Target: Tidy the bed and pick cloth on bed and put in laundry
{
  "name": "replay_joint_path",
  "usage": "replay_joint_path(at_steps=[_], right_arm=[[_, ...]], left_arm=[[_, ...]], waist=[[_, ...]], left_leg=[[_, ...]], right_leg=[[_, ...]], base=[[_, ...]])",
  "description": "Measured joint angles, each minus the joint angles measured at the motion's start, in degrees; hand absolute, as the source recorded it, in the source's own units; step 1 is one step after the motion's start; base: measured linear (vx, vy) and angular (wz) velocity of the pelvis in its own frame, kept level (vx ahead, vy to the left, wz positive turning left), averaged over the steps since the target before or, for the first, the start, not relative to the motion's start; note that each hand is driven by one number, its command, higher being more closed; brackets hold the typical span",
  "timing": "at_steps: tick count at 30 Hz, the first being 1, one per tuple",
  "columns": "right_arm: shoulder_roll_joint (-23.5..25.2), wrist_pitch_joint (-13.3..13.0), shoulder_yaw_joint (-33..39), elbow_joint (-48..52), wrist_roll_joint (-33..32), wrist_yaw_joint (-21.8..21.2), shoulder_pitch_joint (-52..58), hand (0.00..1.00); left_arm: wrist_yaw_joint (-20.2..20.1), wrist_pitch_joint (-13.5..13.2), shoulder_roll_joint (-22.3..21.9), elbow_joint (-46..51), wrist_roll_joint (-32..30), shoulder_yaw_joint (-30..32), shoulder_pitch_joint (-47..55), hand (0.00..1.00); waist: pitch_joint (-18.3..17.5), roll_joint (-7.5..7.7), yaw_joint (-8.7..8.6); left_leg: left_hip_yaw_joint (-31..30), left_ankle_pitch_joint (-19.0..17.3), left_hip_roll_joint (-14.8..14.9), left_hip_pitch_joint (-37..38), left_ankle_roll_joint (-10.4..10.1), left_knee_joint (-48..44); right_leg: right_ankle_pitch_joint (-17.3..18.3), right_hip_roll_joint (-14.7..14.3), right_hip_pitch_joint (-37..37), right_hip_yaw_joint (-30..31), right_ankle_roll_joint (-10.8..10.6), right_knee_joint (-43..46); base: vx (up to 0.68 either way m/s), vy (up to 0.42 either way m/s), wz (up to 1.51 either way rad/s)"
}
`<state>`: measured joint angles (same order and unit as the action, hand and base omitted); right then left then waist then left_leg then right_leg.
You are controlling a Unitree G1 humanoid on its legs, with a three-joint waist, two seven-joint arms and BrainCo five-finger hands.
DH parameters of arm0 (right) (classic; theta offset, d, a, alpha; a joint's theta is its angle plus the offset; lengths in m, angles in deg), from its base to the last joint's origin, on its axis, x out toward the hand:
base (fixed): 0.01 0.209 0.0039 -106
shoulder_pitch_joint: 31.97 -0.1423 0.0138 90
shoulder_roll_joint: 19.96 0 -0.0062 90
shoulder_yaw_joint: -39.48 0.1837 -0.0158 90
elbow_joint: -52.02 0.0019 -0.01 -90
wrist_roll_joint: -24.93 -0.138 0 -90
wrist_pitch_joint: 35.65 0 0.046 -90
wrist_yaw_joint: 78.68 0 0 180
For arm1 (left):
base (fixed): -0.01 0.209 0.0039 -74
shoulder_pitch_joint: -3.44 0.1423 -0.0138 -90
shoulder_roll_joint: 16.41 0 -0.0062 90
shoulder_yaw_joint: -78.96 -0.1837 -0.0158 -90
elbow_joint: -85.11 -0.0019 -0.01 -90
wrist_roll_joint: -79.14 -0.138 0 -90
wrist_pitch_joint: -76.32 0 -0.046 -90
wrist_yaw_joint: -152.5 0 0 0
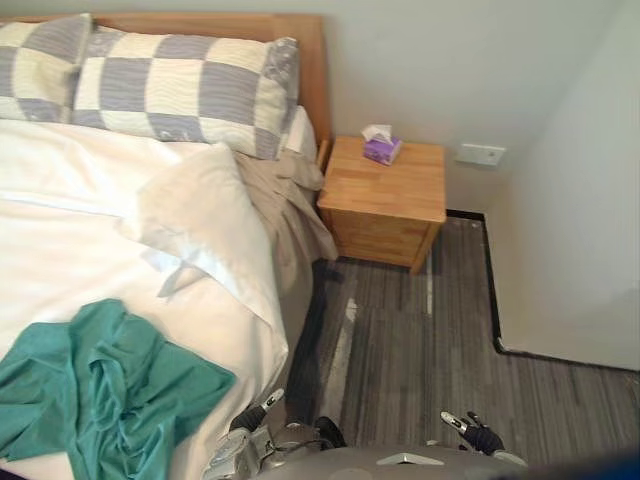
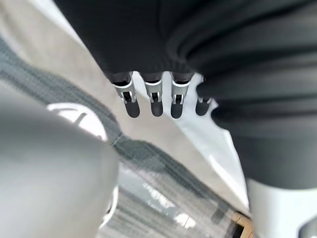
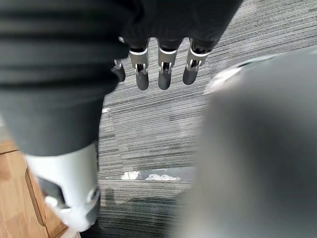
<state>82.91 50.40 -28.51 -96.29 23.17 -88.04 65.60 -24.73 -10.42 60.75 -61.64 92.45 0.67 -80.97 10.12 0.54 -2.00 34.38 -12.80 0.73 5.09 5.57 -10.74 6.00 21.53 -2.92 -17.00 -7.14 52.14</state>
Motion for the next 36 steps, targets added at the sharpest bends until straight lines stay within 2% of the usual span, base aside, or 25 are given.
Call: replay_joint_path(at_steps=[1,3,5,8,9,10,11,12,14,16,17,21,22,24,25,26,27,28,29,30,31,32,33,34,36], right_arm=[[-0.28,-0.16,-0.24,0.05,0.57,0.17,-0.18,0.00],[-0.20,-0.44,-1.21,0.03,1.85,0.78,-0.94,0.00],[-0.17,-1.07,-3.15,0.11,1.99,0.90,-1.06,0.00],[-0.11,-1.03,-4.62,0.45,1.05,1.25,-0.69,0.00],[0.11,-1.02,-6.70,1.09,-0.12,1.33,-0.29,0.00],[0.36,-1.04,-7.40,1.24,-0.61,1.33,-0.07,0.00],[-0.53,-0.91,-8.30,1.07,-1.53,1.27,0.35,0.00],[-2.00,-0.82,-8.72,2.22,-2.38,1.88,0.62,0.00],[-3.69,-0.84,-10.46,3.22,-2.69,1.91,0.87,0.00],[-4.26,-0.99,-13.02,3.39,-2.69,2.31,0.99,0.00],[-4.37,-1.33,-15.02,3.43,-2.66,2.32,0.88,0.00],[-1.47,-1.27,-18.76,3.30,-2.51,1.46,-1.41,0.00],[-0.79,-1.09,-18.70,3.28,-2.53,1.25,-1.74,0.00],[1.03,0.39,-18.26,3.14,-2.62,1.33,-2.51,0.00],[0.87,0.99,-18.28,3.03,-2.63,1.70,-2.55,0.00],[0.25,1.92,-18.32,2.83,-3.35,2.81,-2.58,0.00],[-0.02,2.29,-18.31,2.84,-3.83,3.27,-2.66,0.00],[-0.40,2.81,-17.97,2.89,-5.06,4.58,-2.75,0.00],[-0.21,3.00,-17.82,3.31,-5.91,5.28,-2.67,0.00],[-0.16,2.99,-17.73,3.46,-6.03,5.45,-2.66,0.00],[-0.06,2.90,-16.57,4.13,-7.03,5.91,-2.70,0.00],[0.51,2.93,-15.03,4.12,-8.30,6.38,-2.61,0.00],[1.07,2.94,-14.55,4.02,-8.91,6.63,-2.64,0.00],[2.52,2.91,-13.10,4.01,-10.55,7.22,-1.88,0.00],[3.72,2.91,-10.97,4.00,-13.11,7.98,0.17,0.00]], left_arm=[[-0.05,0.10,0.25,-0.77,1.06,-0.42,0.03,0.00],[-0.14,0.73,0.53,-1.45,3.16,-0.61,-0.21,0.00],[0.13,1.07,0.74,-1.50,6.14,-1.75,-0.71,0.00],[0.27,0.81,0.30,-1.17,6.30,-1.18,-0.75,0.00],[0.34,0.82,0.39,-0.35,5.73,-0.47,-0.65,0.00],[0.39,0.81,0.60,0.02,5.59,0.03,-0.53,0.00],[1.39,0.80,0.28,0.24,5.36,1.40,-0.17,0.00],[1.48,0.63,-2.25,1.09,5.12,2.05,0.24,0.00],[1.75,-0.32,-3.79,1.14,3.39,3.44,0.16,0.00],[2.48,-1.02,-4.20,1.14,2.70,4.79,0.28,0.00],[2.65,-1.56,-4.42,1.19,2.50,5.43,0.48,0.00],[5.02,-3.59,-3.39,1.51,0.84,8.55,0.84,0.00],[5.13,-3.82,-3.51,1.51,0.86,8.72,0.83,0.00],[4.98,-4.62,-3.79,3.00,0.55,8.73,0.77,0.00],[4.85,-4.93,-4.23,3.53,0.49,8.91,0.69,0.00],[4.59,-5.31,-4.71,3.98,-0.87,9.29,-0.09,0.00],[4.59,-5.36,-4.80,4.16,-1.57,9.30,-0.14,0.00],[4.41,-5.43,-5.78,4.32,-3.26,9.22,0.54,0.00],[4.03,-5.77,-6.00,4.72,-3.99,9.24,1.09,0.00],[3.82,-5.99,-6.04,4.76,-4.01,9.16,1.22,0.00],[3.57,-6.18,-6.11,4.66,-4.69,8.65,1.69,0.00],[3.12,-6.33,-5.62,4.77,-6.29,8.29,1.70,0.00],[2.66,-6.40,-4.90,4.74,-6.69,8.03,1.59,0.00],[1.80,-6.44,-3.71,4.72,-7.63,7.33,1.51,0.00],[0.27,-6.32,-2.87,4.29,-8.31,5.95,1.68,0.00]], waist=[[0.13,-0.52,-0.38],[0.25,-0.14,-0.33],[0.49,0.15,-0.43],[0.50,0.09,-0.43],[0.30,0.93,-0.25],[0.02,1.73,-0.13],[0.08,1.73,0.12],[-0.35,-0.75,0.62],[-0.09,-2.85,1.25],[-0.23,-2.38,1.89],[-0.87,-1.72,2.84],[-1.82,1.41,3.18],[-1.74,1.28,3.01],[-1.61,1.59,2.70],[-1.36,1.96,2.62],[-1.09,1.02,2.63],[-0.99,0.55,2.69],[-1.07,-0.31,2.70],[-1.08,-0.37,2.95],[-1.05,-0.48,2.95],[-0.94,-1.69,2.88],[-1.41,-1.56,2.80],[-1.27,-0.44,2.81],[-1.27,1.38,2.70],[-1.94,2.61,2.34]], left_leg=[[-0.88,0.03,-0.09,1.24,-0.04,0.58],[-3.93,0.08,-0.41,4.49,-0.24,2.48],[-10.25,0.21,0.33,7.16,-1.02,4.17],[-18.36,-0.04,2.38,7.28,-3.61,4.39],[-21.94,-0.65,2.56,6.39,-5.08,3.66],[-23.29,-1.04,2.21,5.82,-5.76,3.17],[-26.62,-2.24,2.97,5.04,-7.22,1.49],[-26.98,-1.26,5.89,2.71,-7.37,1.62],[-30.79,-0.57,7.87,2.81,-8.72,1.66],[-32.74,0.62,9.23,3.92,-9.72,3.04],[-33.47,1.66,9.68,3.85,-10.02,3.97],[-32.72,5.76,9.14,0.31,-10.15,5.71],[-32.26,6.33,9.26,-0.32,-10.12,5.60],[-26.11,10.48,8.18,-3.45,-8.36,5.40],[-22.94,10.04,8.42,-4.08,-7.82,3.87],[-14.03,7.39,11.15,-6.32,-7.84,-2.95],[-10.97,6.56,11.94,-6.97,-7.86,-5.75],[-4.33,4.00,13.58,-7.92,-7.59,-12.49],[-0.14,1.54,14.42,-8.15,-6.38,-18.05],[0.79,0.56,14.61,-8.15,-5.96,-19.52],[2.18,-1.86,14.71,-8.96,-4.95,-19.60],[0.84,-3.41,12.06,-8.70,-5.53,-15.43],[0.73,-2.52,10.67,-8.55,-5.29,-13.89],[-0.53,0.47,6.45,-7.05,-4.50,-7.38],[-1.64,3.68,2.01,-4.25,-4.29,0.86]], right_leg=[[1.21,0.04,1.41,-0.07,0.35,2.23],[4.34,-0.31,5.22,-0.52,0.95,4.01],[7.93,-1.88,10.19,-1.20,0.95,-2.02],[6.92,-6.85,12.43,2.93,1.77,-19.02],[2.39,-8.79,12.18,7.38,2.48,-28.79],[-0.25,-9.00,11.96,9.46,2.94,-32.37],[-1.42,-9.27,10.45,10.23,1.76,-33.68],[-1.22,-10.99,10.09,11.10,1.48,-32.82],[0.11,-14.15,9.81,18.11,2.16,-29.00],[2.57,-15.07,8.10,17.52,2.13,-27.47],[4.06,-14.94,7.63,15.67,2.40,-27.55],[7.87,-13.77,5.26,10.65,3.02,-34.06],[7.75,-13.40,4.88,9.57,3.12,-34.70],[7.46,-10.68,1.21,1.10,3.31,-36.88],[7.49,-10.14,0.04,-1.50,3.38,-37.52],[7.62,-9.48,-1.98,-6.13,3.58,-37.56],[7.66,-9.25,-2.57,-7.63,3.62,-37.41],[7.77,-8.19,-4.08,-10.94,3.48,-36.74],[8.22,-6.93,-4.90,-12.48,2.73,-36.13],[8.42,-6.69,-5.11,-12.70,2.37,-35.99],[9.36,-7.26,-5.33,-12.91,0.91,-35.11],[10.48,-7.06,-3.79,-11.46,1.22,-34.86],[10.57,-6.68,-3.33,-10.26,1.31,-34.86],[10.52,-6.37,-3.12,-7.68,2.67,-35.77],[9.25,-5.76,-3.53,-5.85,3.24,-36.70]], base=[[0.30,0.037,0.97],[0.29,-0.023,0.90],[0.32,-0.167,1.49],[0.25,-0.287,1.59],[0.22,-0.334,1.23],[0.29,-0.458,1.58],[0.27,-0.421,1.49],[0.26,-0.398,1.49],[0.27,-0.254,1.27],[0.18,-0.195,0.92],[0.09,-0.160,0.49],[0.04,-0.184,0.55],[-0.01,-0.081,0.96],[-0.02,-0.062,1.68],[-0.04,-0.056,2.08],[-0.05,-0.022,1.50],[-0.07,0.029,1.68],[-0.04,0.154,1.19],[-0.03,0.154,1.00],[-0.01,0.225,0.64],[-0.04,0.215,0.60],[-0.05,0.260,0.61],[-0.07,0.203,0.69],[-0.05,0.128,0.67],[-0.02,0.117,0.59]])
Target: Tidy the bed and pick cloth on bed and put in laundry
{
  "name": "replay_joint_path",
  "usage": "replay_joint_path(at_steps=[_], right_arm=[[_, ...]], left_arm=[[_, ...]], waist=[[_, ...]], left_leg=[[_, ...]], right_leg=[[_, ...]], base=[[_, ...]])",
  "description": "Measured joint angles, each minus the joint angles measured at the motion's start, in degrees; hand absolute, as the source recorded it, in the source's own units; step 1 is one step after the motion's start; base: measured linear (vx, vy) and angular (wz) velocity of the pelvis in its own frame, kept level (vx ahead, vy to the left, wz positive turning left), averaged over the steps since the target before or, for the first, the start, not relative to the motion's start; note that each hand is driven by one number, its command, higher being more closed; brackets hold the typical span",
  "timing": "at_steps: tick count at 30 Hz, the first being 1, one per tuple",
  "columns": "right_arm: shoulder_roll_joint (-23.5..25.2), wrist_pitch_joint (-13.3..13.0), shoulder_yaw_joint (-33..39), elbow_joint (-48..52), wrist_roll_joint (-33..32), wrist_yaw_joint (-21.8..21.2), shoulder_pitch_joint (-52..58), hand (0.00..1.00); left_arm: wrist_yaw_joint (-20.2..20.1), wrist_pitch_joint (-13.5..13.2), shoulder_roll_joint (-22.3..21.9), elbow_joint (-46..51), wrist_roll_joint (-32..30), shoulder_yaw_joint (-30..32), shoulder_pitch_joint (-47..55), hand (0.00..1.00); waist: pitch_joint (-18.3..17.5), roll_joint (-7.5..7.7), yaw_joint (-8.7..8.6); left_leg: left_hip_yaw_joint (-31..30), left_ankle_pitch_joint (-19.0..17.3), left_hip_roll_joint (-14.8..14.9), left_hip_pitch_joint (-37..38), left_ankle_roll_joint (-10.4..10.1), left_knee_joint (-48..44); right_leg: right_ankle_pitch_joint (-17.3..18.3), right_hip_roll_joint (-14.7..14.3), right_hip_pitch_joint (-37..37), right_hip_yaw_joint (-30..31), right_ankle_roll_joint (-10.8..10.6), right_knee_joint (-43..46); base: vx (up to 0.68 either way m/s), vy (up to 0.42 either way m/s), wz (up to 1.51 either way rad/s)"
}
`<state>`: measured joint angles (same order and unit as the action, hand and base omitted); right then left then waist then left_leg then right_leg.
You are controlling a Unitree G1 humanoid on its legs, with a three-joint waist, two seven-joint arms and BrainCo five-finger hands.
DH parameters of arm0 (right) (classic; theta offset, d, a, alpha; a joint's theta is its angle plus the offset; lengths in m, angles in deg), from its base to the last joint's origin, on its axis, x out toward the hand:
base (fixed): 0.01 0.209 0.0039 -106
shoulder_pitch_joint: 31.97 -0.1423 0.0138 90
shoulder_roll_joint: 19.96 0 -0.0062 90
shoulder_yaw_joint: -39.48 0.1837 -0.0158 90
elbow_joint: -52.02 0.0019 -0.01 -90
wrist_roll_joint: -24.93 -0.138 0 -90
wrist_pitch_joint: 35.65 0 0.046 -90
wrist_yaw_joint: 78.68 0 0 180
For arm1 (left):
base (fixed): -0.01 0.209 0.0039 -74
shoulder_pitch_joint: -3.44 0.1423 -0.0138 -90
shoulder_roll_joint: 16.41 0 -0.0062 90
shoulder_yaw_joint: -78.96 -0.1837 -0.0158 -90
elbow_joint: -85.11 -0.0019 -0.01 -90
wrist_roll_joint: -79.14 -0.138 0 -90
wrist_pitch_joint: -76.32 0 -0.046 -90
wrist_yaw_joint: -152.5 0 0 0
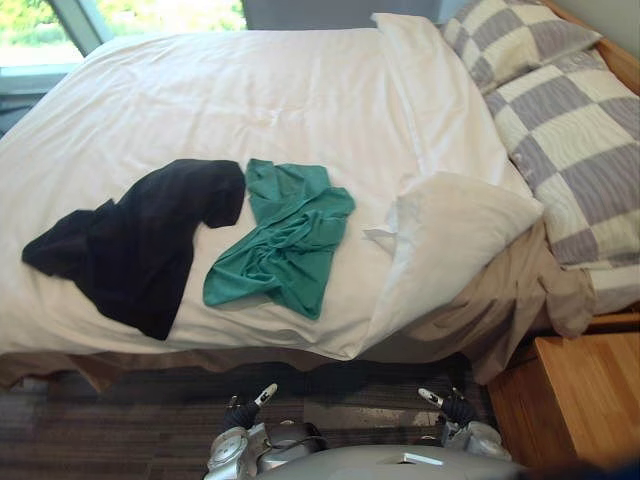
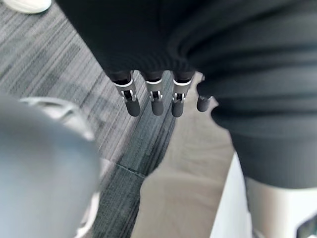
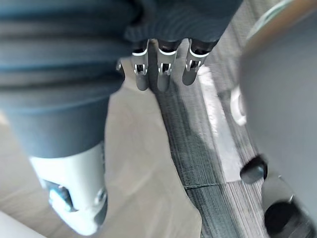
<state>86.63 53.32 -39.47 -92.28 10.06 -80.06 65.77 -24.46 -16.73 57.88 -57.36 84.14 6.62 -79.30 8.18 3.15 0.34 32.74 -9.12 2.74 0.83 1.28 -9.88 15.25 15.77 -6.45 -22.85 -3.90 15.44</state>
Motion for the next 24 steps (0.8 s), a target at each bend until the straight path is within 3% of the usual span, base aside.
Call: replay_joint_path(at_steps=[2,3,5,8,12,14,15,18,21,22,24], right_arm=[[0.03,-0.19,1.12,0.05,-2.84,0.50,0.39,0.00],[0.26,-0.92,2.01,0.30,-4.74,0.60,0.91,0.00],[0.94,-2.39,3.44,0.82,-8.46,1.05,2.23,0.00],[2.59,-4.54,5.33,1.03,-14.44,2.87,3.78,0.00],[3.00,-5.83,8.15,1.36,-20.12,6.83,5.03,0.00],[3.05,-5.56,10.04,1.61,-21.66,9.21,5.59,0.00],[3.02,-4.94,12.32,2.71,-21.60,10.97,5.64,0.00],[1.95,-4.20,18.02,6.39,-21.48,15.00,5.77,0.00],[-4.12,-2.93,25.39,14.65,-21.45,17.50,6.69,0.00],[-8.21,-2.37,28.63,19.64,-20.68,17.88,6.43,0.00],[-12.91,-2.34,31.69,25.69,-19.26,18.10,5.46,0.00]], left_arm=[[-1.24,0.27,0.14,-0.19,-0.14,-1.62,0.00,0.00],[-2.44,0.38,0.37,-0.78,-0.22,-2.90,0.01,0.00],[-3.29,0.56,0.91,-1.24,-1.60,-4.23,0.24,0.00],[-2.65,2.69,1.07,-1.34,-2.32,-4.18,-0.06,0.00],[-1.92,4.41,1.06,-2.65,-1.77,-3.86,-0.54,0.00],[-1.74,5.59,0.82,-3.03,-1.06,-3.03,-0.85,0.00],[-1.93,6.39,0.89,-3.07,-1.12,-2.34,-1.07,0.00],[-2.78,7.81,0.48,-3.58,-1.27,0.47,-1.39,0.00],[-3.07,8.90,-0.60,-3.53,-1.20,0.98,-1.09,0.00],[-3.15,8.93,-0.63,-3.37,-1.09,0.98,-1.01,0.00],[-3.19,8.90,-0.55,-3.23,-1.08,0.98,-0.89,0.00]], waist=[[-0.08,-0.08,0.31],[0.06,-0.90,0.07],[-0.40,-1.13,-0.85],[-0.36,-0.89,-0.76],[-0.94,-1.63,-0.95],[-1.09,-2.02,-0.70],[-1.12,-1.77,-0.68],[-1.57,-2.24,-0.92],[-2.05,-3.46,-1.08],[-2.26,-3.75,-1.05],[-2.27,-3.66,-0.93]], left_leg=[[-0.33,2.16,-1.33,3.16,-0.12,5.40],[-0.80,3.31,-1.39,5.13,-0.25,8.43],[-1.54,4.83,-1.19,7.25,-0.93,12.28],[1.03,7.35,0.82,10.19,-2.40,15.74],[5.39,7.79,3.45,13.27,-2.59,15.42],[7.85,8.27,4.81,14.17,-3.38,15.40],[9.28,8.47,4.97,14.19,-3.95,15.40],[11.16,9.03,6.05,14.31,-5.37,15.43],[11.75,9.27,7.38,15.08,-6.20,15.67],[11.93,9.21,7.52,15.17,-6.30,15.72],[12.01,9.16,7.45,14.87,-6.39,15.72]], right_leg=[[-2.14,0.07,-0.01,1.21,-0.24,1.94],[-3.40,-0.34,0.34,1.63,-0.04,4.18],[-4.51,-1.06,1.04,1.81,-0.33,6.68],[-7.02,-2.26,2.58,1.91,0.44,11.08],[-9.18,-4.40,4.10,4.96,0.90,14.34],[-7.48,-5.97,3.41,4.96,1.06,9.57],[-9.53,-6.40,2.48,5.06,1.00,3.66],[-9.61,-8.22,0.83,4.94,0.72,-0.04],[-9.62,-9.67,-0.75,4.78,0.72,-1.62],[-9.62,-9.94,-1.34,4.76,0.72,-2.24],[-9.62,-10.00,-1.70,4.74,0.72,-3.22]], base=[[0.03,0.100,0.07],[0.02,0.015,0.04],[0.04,-0.066,0.11],[0.09,-0.110,-0.19],[0.11,-0.115,-0.52],[0.07,-0.146,-0.71],[0.06,-0.187,-0.68],[0.04,-0.210,-0.36],[0.02,-0.166,0.02],[-0.02,-0.104,0.14],[-0.04,-0.082,0.12]])
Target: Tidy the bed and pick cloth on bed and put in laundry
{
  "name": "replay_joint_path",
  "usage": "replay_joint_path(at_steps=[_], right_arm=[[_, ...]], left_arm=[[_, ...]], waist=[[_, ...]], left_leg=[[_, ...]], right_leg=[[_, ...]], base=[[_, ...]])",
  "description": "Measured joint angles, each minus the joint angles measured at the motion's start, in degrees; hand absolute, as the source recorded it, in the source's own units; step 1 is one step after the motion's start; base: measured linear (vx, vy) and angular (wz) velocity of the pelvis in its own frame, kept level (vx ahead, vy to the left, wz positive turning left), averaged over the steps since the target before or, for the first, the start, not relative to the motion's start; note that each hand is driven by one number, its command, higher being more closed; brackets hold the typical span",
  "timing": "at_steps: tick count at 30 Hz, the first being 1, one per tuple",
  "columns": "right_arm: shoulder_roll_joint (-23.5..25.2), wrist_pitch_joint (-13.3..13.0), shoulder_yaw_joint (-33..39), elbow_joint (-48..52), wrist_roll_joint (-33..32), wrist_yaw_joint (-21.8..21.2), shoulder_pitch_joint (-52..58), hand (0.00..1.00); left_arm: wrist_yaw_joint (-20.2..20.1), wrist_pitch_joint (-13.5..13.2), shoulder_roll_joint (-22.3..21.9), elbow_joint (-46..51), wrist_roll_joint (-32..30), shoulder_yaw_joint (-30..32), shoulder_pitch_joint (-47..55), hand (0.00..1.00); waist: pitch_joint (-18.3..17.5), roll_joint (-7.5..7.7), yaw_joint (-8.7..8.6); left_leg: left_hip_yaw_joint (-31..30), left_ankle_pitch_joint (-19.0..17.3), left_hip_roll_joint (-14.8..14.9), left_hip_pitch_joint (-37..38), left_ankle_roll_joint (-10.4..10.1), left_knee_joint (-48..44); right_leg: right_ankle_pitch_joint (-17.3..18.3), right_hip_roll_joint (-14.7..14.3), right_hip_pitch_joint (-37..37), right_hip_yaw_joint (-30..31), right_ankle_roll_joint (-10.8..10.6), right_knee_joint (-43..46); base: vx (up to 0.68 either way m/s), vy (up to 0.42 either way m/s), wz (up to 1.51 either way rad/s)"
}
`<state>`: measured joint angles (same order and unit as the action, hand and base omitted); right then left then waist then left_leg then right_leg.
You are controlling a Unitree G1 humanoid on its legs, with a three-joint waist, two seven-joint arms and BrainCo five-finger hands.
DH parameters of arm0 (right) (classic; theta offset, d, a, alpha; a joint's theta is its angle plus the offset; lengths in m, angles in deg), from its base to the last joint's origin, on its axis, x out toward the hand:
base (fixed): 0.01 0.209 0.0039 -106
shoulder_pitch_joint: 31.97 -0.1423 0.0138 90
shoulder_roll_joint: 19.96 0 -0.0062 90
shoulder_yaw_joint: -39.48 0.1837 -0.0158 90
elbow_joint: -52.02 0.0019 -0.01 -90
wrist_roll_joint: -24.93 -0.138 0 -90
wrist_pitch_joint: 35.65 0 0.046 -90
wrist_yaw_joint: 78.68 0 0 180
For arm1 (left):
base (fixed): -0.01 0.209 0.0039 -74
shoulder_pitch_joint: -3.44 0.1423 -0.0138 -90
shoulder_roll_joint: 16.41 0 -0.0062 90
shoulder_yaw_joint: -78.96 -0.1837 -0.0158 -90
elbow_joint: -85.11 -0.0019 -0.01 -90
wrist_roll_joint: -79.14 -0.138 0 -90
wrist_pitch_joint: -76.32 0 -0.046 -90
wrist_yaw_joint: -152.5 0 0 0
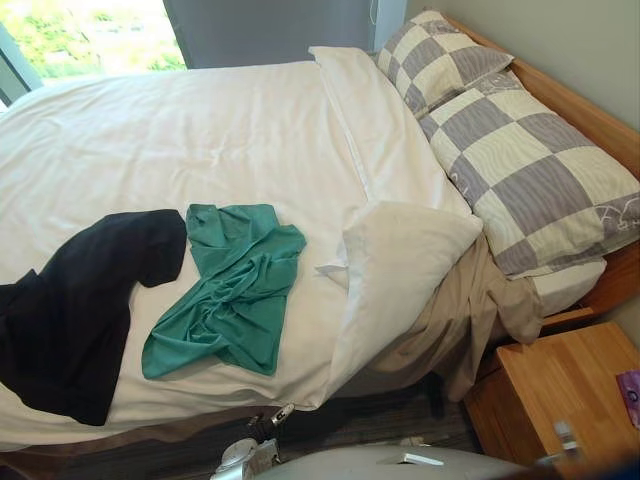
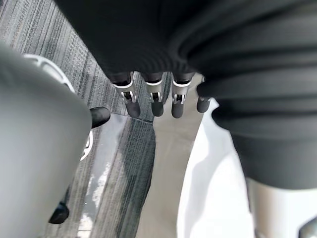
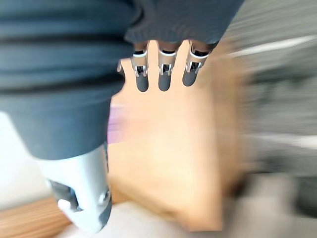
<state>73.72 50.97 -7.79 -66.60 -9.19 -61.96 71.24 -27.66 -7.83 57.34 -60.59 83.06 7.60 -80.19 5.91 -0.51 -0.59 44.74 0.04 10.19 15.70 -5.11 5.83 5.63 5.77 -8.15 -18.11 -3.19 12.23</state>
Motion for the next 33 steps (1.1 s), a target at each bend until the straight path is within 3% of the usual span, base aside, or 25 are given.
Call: replay_joint_path(at_steps=[2,7,9,11,12,17,23,27,29,33], right_arm=[[-4.79,-0.47,2.10,9.90,2.75,0.14,-2.09,0.00],[-5.98,-1.32,-2.12,27.43,11.81,-0.26,-5.54,0.00],[-6.26,-0.20,-9.20,37.72,18.61,-1.74,-7.74,0.00],[-6.33,0.23,-13.65,40.39,21.21,-3.35,-9.55,0.00],[-6.92,1.46,-19.05,40.89,26.29,-5.45,-12.63,0.00],[-11.26,4.90,-30.62,37.16,34.97,-11.70,-19.65,0.00],[-11.58,9.30,-38.88,28.56,43.35,-16.50,-26.54,0.00],[-13.64,11.95,-44.73,21.81,46.85,-17.80,-32.30,0.00],[-13.62,13.03,-47.46,17.71,48.54,-17.46,-38.37,0.00],[-13.63,13.00,-49.54,12.37,50.98,-15.27,-47.86,0.00]], left_arm=[[-0.54,-0.09,0.91,0.87,0.14,-0.21,1.12,0.00],[-0.88,-0.57,2.12,2.85,1.72,-2.10,2.69,0.00],[-0.75,-0.50,2.66,3.42,1.68,-4.63,3.07,0.00],[-0.75,-0.55,3.06,3.86,1.67,-5.67,3.42,0.00],[-0.76,-0.46,3.38,3.86,1.67,-6.22,3.38,0.00],[-0.63,-0.39,4.76,3.75,1.36,-8.88,3.20,0.00],[-0.74,0.22,7.43,0.79,-1.42,-11.12,6.17,0.00],[-0.76,0.69,7.98,0.48,-2.53,-11.97,6.78,0.00],[-0.78,0.75,8.48,1.42,-2.95,-11.99,5.21,0.00],[-0.75,0.73,11.60,3.03,-2.85,-11.98,1.29,0.00]], waist=[[-0.61,1.25,0.02],[-1.47,3.03,0.07],[-1.54,3.01,-0.06],[-1.56,3.06,-0.07],[-1.76,3.35,-0.04],[-1.59,1.52,0.41],[-1.04,1.20,1.55],[0.69,1.91,1.83],[2.84,2.37,3.35],[8.56,5.11,4.90]], left_leg=[[-0.27,0.00,-0.29,-0.94,-0.01,-0.07],[-1.48,0.01,-0.94,-2.18,0.00,-0.30],[-2.26,-0.01,-1.49,-2.60,0.09,-0.10],[-2.89,0.00,-1.91,-3.01,0.18,0.01],[-3.56,0.21,-2.68,-3.42,0.58,0.03],[-8.15,1.41,-5.15,-5.30,2.20,0.09],[-13.14,2.88,-5.71,-6.93,3.29,0.21],[-15.98,3.75,-6.18,-9.34,4.16,0.22],[-16.13,4.65,-5.52,-12.38,4.48,0.20],[-17.09,6.63,-4.54,-17.75,4.97,0.13]], right_leg=[[-0.01,0.01,-0.08,0.00,-0.01,-1.73],[-0.02,0.28,-0.31,-0.01,-0.04,-3.99],[0.03,0.63,-0.25,0.02,-0.11,-4.52],[0.11,0.84,-0.30,0.06,-0.20,-5.35],[0.41,1.31,-0.25,0.15,-0.31,-6.59],[1.30,2.59,-0.33,-0.11,-0.69,-7.55],[1.35,2.80,-0.74,-1.89,-0.62,-8.15],[1.43,3.26,0.34,-3.67,-0.71,-8.21],[0.41,3.18,3.36,-3.25,0.03,-8.27],[-1.64,2.07,7.93,-3.25,0.76,-8.32]], base=[[-0.06,-0.061,0.06],[-0.07,-0.038,0.06],[-0.10,-0.008,0.00],[-0.11,-0.024,0.10],[-0.12,-0.022,0.14],[-0.09,0.003,0.29],[-0.08,-0.009,0.23],[-0.10,0.020,0.35],[-0.08,0.041,0.03],[-0.08,0.017,0.09]])
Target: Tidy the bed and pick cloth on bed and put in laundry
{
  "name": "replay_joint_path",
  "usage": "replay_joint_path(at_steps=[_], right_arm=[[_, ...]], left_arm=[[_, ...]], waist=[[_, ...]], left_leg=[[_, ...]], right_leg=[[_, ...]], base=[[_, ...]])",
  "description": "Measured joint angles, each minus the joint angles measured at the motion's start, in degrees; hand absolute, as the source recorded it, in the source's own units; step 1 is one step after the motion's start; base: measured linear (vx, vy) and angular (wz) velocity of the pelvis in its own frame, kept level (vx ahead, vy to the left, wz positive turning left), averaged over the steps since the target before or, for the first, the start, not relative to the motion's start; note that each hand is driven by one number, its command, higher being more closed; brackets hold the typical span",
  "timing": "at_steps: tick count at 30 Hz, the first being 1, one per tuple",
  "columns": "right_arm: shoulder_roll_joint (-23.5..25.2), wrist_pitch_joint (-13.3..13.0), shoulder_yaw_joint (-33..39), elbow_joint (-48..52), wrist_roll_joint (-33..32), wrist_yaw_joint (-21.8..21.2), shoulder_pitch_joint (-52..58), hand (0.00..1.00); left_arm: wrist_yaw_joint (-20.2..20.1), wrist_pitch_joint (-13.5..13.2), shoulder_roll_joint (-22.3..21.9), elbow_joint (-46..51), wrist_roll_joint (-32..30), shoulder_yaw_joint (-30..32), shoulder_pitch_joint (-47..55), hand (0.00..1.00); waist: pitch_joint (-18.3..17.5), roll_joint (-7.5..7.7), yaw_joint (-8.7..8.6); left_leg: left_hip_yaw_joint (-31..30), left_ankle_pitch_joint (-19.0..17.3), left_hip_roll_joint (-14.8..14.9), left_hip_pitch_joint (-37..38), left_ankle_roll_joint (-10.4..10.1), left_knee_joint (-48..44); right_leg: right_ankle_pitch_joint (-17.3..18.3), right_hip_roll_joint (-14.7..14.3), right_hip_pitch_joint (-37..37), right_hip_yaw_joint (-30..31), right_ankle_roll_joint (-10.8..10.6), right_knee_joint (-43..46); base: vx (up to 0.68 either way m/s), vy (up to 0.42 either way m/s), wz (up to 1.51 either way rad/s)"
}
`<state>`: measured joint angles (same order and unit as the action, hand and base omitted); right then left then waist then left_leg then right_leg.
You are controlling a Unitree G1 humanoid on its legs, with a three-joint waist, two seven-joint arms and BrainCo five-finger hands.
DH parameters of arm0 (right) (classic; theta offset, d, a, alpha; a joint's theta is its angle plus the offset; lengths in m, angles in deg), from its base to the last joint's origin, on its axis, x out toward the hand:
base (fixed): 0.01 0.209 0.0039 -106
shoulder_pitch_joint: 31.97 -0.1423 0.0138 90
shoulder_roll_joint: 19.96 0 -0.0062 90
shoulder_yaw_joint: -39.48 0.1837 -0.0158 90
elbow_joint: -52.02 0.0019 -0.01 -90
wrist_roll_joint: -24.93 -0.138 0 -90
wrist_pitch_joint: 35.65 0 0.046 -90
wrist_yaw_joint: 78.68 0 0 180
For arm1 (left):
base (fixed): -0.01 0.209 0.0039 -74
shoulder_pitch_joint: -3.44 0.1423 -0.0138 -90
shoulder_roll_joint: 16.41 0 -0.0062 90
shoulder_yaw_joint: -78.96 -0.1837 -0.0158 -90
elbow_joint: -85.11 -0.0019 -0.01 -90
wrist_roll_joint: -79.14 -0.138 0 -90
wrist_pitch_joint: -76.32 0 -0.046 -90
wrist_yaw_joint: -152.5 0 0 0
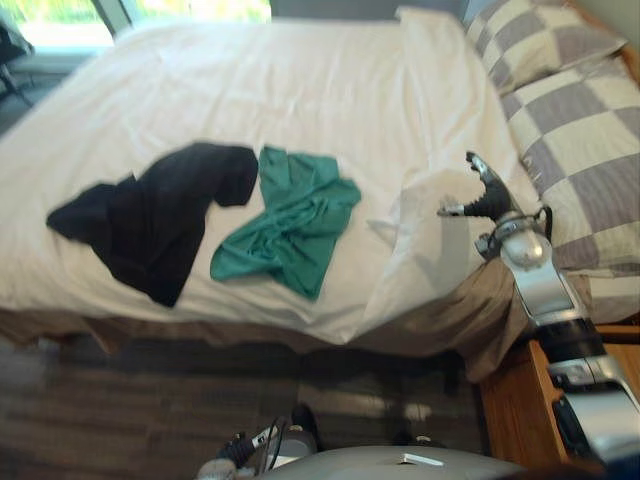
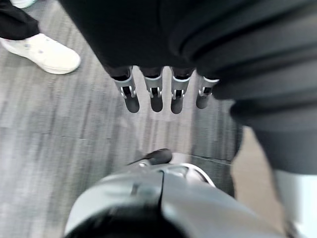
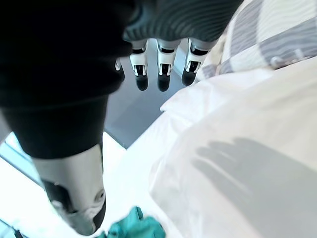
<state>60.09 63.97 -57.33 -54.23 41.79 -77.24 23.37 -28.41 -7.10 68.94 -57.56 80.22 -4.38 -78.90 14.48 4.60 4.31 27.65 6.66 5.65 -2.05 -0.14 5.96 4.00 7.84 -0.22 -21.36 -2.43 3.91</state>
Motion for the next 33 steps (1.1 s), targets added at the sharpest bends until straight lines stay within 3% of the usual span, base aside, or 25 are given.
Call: replay_joint_path(at_steps=[2,3,10,13,17,18,21,26,29,33], right_arm=[[0.00,0.05,-0.67,-2.16,1.15,1.33,-3.65,0.00],[-0.05,0.13,-0.69,-3.05,1.80,1.64,-5.40,0.00],[-5.51,1.82,-3.27,-5.26,5.53,2.97,-14.64,0.00],[-7.30,3.53,-3.95,-6.07,9.23,1.47,-15.41,0.00],[-8.81,7.03,-6.09,-8.45,16.29,-5.37,-15.64,0.00],[-8.89,7.53,-6.31,-9.04,17.10,-6.16,-15.72,1.00],[-8.89,9.25,-7.50,-11.95,17.23,-10.49,-17.73,1.00],[-8.89,10.50,-8.28,-15.75,14.99,-14.96,-19.99,1.00],[-8.89,10.60,-8.86,-17.99,11.52,-13.72,-20.84,1.00],[-8.90,9.37,-8.55,-18.04,5.12,-8.78,-20.28,1.00]], left_arm=[[0.00,0.26,1.68,1.70,0.17,0.05,-1.60,0.00],[0.00,0.33,2.12,2.93,0.32,0.06,-2.54,0.00],[-0.02,1.44,3.66,5.93,0.34,0.13,-6.65,0.00],[0.00,2.25,3.74,6.92,0.84,0.13,-7.38,0.00],[0.80,3.19,3.78,7.04,2.28,0.12,-9.30,0.00],[1.09,3.23,3.79,7.06,2.30,0.13,-9.70,0.00],[1.31,4.40,3.88,7.08,2.84,0.12,-11.78,0.00],[1.50,5.82,3.90,6.86,2.96,0.07,-13.10,0.00],[1.48,5.80,3.91,6.81,4.32,0.05,-13.30,0.00],[1.51,5.71,3.90,6.86,4.47,0.06,-13.31,0.00]], waist=[[2.73,1.24,1.32],[3.82,1.44,1.50],[9.08,2.37,2.57],[10.20,2.76,2.81],[11.07,2.73,2.75],[11.07,2.72,2.76],[12.24,2.42,2.96],[12.34,2.35,3.03],[12.35,2.32,3.10],[12.35,2.32,3.03]], left_leg=[[-0.42,0.67,0.26,-1.92,0.49,-0.28],[-1.26,1.27,0.17,-3.05,1.23,-0.32],[-1.93,1.29,0.73,-8.05,1.28,-1.74],[-2.13,-1.05,2.10,-11.06,1.22,-6.83],[-2.97,-4.42,4.58,-15.82,0.87,-14.61],[-3.03,-4.89,5.02,-16.83,0.88,-15.87],[-3.33,-6.36,7.35,-19.97,1.03,-20.62],[-3.51,-6.71,8.24,-21.51,1.11,-22.39],[-3.53,-6.75,8.24,-21.55,1.12,-22.45],[-3.14,-6.78,8.24,-21.38,1.06,-22.23]], right_leg=[[-1.55,-0.51,1.39,-0.22,0.13,-0.32],[-2.19,-0.84,1.86,0.02,0.15,-0.67],[-3.23,-1.20,6.00,1.95,0.63,-0.18],[-3.28,-1.40,7.30,3.07,0.71,0.51],[-3.01,-2.44,9.04,3.41,1.32,1.17],[-2.85,-2.71,9.63,3.49,1.55,1.32],[-2.20,-3.79,11.57,3.96,2.42,2.85],[-0.85,-3.85,13.76,4.46,2.67,5.65],[-0.38,-3.78,14.00,4.48,2.69,6.26],[-0.39,-3.74,14.11,4.91,2.65,6.02]], base=[[-0.01,0.008,0.13],[0.02,0.017,0.23],[0.01,0.025,0.10],[0.04,0.002,-0.02],[0.02,-0.017,-0.05],[-0.02,-0.019,-0.06],[-0.05,-0.023,-0.12],[-0.01,-0.002,-0.04],[0.00,0.000,0.00],[0.03,0.001,-0.03]])
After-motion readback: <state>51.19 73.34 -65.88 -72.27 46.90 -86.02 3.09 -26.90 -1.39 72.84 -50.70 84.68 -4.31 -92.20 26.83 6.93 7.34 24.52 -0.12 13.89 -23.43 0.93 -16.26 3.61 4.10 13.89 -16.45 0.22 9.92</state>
